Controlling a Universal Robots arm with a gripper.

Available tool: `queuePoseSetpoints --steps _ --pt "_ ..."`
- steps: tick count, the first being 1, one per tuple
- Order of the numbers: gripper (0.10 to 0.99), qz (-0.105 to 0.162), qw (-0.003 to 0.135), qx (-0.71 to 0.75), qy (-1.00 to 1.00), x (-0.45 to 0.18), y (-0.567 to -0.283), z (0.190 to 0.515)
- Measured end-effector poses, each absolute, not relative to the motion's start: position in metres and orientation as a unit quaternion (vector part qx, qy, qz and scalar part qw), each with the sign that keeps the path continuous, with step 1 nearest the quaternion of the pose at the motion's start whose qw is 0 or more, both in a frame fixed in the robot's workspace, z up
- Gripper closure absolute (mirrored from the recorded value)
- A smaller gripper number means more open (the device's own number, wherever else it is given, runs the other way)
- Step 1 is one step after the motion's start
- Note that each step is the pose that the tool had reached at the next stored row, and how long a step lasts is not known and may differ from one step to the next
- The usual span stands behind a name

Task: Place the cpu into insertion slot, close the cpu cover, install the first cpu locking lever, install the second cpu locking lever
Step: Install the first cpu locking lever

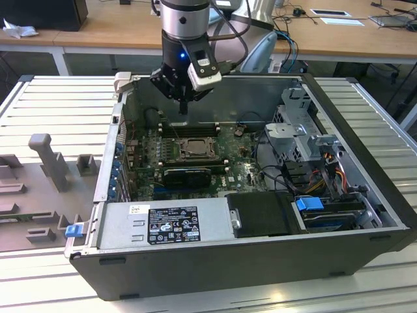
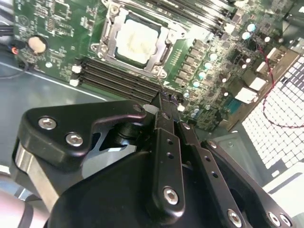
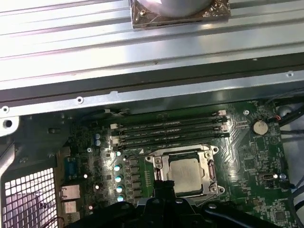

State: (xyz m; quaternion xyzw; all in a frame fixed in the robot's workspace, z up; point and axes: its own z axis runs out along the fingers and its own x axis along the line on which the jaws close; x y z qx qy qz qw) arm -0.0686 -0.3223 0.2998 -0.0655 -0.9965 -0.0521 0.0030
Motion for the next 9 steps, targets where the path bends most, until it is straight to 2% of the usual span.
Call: queuePoseSetpoints --steps 9 --pt "0.98 -0.052 0.003 -0.041 -0.998 -0.074 -0.329 0.282"
